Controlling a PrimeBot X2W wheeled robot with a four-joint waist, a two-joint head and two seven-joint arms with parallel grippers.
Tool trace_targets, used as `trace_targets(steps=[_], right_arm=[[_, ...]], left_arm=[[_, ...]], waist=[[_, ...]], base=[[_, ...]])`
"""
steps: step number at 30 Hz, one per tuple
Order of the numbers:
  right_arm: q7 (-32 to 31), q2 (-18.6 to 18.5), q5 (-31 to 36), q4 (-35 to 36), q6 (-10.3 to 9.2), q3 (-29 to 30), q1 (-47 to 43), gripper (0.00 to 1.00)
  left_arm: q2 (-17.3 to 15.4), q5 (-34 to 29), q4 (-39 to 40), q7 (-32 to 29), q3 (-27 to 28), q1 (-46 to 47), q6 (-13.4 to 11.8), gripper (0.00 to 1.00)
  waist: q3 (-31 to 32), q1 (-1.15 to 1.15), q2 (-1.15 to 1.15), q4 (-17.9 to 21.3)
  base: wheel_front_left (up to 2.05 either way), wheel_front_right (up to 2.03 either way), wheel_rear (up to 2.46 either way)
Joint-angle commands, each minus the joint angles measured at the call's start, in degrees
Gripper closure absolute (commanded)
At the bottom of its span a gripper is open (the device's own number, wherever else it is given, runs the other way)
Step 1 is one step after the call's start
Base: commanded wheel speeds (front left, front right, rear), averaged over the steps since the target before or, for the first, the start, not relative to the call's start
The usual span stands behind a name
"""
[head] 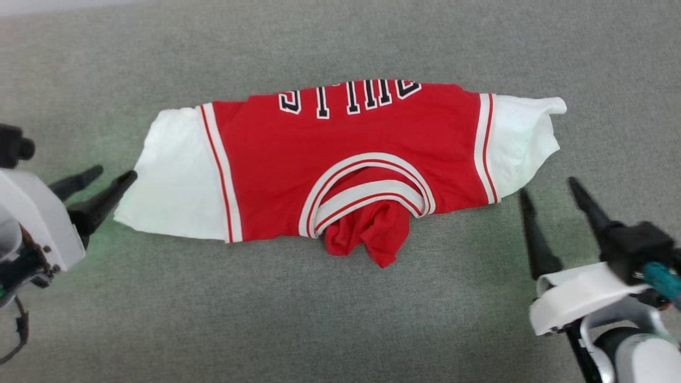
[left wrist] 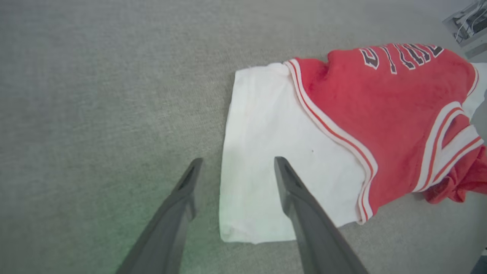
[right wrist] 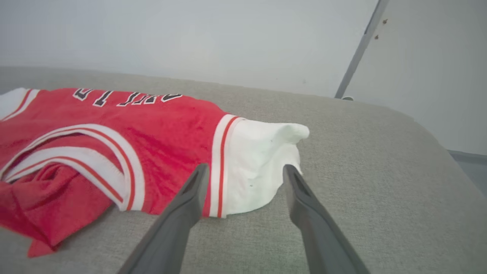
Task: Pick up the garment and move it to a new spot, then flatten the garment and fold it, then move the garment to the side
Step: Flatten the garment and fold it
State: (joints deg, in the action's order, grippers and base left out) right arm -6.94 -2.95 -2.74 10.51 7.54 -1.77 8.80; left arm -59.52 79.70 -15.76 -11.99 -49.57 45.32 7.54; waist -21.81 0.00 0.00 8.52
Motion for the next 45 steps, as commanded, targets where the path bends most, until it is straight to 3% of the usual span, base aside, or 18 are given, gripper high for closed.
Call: trace_targets(steps=[1, 5, 7, 10, 13, 21, 27, 30, 34, 35, 36, 37, 38, 42, 45], right_arm=[[-2.2, 0.1, 1.8, -0.7, -0.09, -1.0, 0.9, 0.00], [-8.7, -2.1, 4.2, -2.2, -0.09, -4.1, 1.7, 0.00], [-12.9, -4.9, 3.8, -2.8, -0.09, -6.0, 2.1, 0.00], [-20.4, -10.5, 0.4, -2.6, -0.09, -9.9, 2.6, 0.00], [-27.1, -17.4, -3.1, -1.0, -0.09, -12.4, 4.4, 0.00], [-37.3, -28.8, -9.5, 0.3, -0.09, -13.5, 11.4, 0.00], [-41.7, -32.3, -12.4, -2.2, -0.09, -17.0, 14.9, 0.00], [-44.3, -33.4, -13.8, -3.7, -0.07, -19.3, 15.2, 0.00], [-44.5, -32.1, -13.5, -4.5, -0.07, -19.4, 15.8, 0.00], [-45.0, -31.7, -13.6, -5.0, -0.06, -19.7, 15.5, 0.07], [-45.5, -31.2, -13.8, -5.3, -0.03, -20.0, 15.2, 0.53], [-45.6, -30.7, -13.8, -5.4, -0.03, -20.2, 15.1, 0.83], [-45.5, -30.1, -13.9, -5.4, -0.03, -20.0, 15.1, 1.00], [-45.3, -28.9, -13.6, -5.8, -0.04, -19.5, 15.6, 1.00], [-45.4, -28.2, -13.7, -5.7, -0.03, -19.8, 15.8, 1.00]], left_arm=[[-0.1, -1.3, -0.1, 3.9, -0.6, -1.4, -0.1, 0.00], [-0.1, -4.8, -0.6, 16.6, -1.5, -3.6, -0.1, 0.00], [0.5, -6.8, -0.4, 22.8, -2.5, -5.5, -0.1, 0.00], [1.6, -9.1, -1.0, 26.7, -1.9, -8.3, -0.1, 0.00], [5.1, -13.0, -1.2, 27.2, 4.9, -11.5, -0.1, 0.00], [18.4, -31.8, 4.7, 27.1, 32.4, -27.5, -0.1, 0.00], [22.3, -37.6, 10.9, 27.1, 40.2, -33.2, -0.1, 0.00], [22.6, -38.8, 12.4, 27.1, 41.8, -34.7, -0.1, 0.00], [21.8, -38.7, 13.7, 27.1, 42.6, -34.8, -0.1, 0.00], [20.8, -39.0, 14.2, 27.1, 42.1, -34.7, -0.1, 0.00], [20.0, -39.1, 14.5, 27.1, 41.6, -34.3, -0.1, 0.00], [19.0, -39.2, 14.8, 27.1, 41.2, -33.7, -0.1, 0.00], [17.6, -39.1, 15.2, 27.1, 40.4, -33.2, -0.1, 0.00], [10.3, -37.8, 16.4, 27.1, 34.9, -30.4, -0.1, 0.00], [2.2, -34.5, 16.7, 26.9, 26.5, -27.1, -0.1, 0.00]], waist=[[1.1, 0.00, 0.00, -1.0], [2.0, 0.00, 0.00, -2.6], [2.2, 0.00, 0.00, -3.7], [2.1, 0.00, 0.00, -5.4], [1.5, 0.00, 0.00, -6.9], [-1.6, 0.00, 0.00, -10.8], [-4.1, 0.00, 0.00, -12.6], [-5.2, 0.00, 0.00, -13.5], [-6.1, 0.00, 0.00, -13.4], [-6.2, 0.00, 0.00, -13.3], [-6.3, 0.00, 0.00, -13.2], [-6.4, 0.00, 0.00, -13.0], [-6.4, 0.00, 0.00, -12.8], [-6.1, 0.00, 0.00, -11.6], [-5.8, 0.00, 0.00, -10.6]], base=[[0.00, 0.00, 0.00], [0.00, 0.00, 0.00], [0.00, 0.00, 0.00], [0.00, 0.00, 0.00], [0.00, 0.00, 0.00], [0.00, 0.00, 0.00], [0.00, 0.00, 0.00], [0.00, 0.00, 0.00], [0.00, 0.00, 0.00], [0.00, 0.00, 0.00], [0.00, 0.00, 0.00], [0.00, 0.00, 0.00], [0.00, 0.00, 0.00], [0.00, 0.00, 0.00], [0.00, 0.00, 0.00]])
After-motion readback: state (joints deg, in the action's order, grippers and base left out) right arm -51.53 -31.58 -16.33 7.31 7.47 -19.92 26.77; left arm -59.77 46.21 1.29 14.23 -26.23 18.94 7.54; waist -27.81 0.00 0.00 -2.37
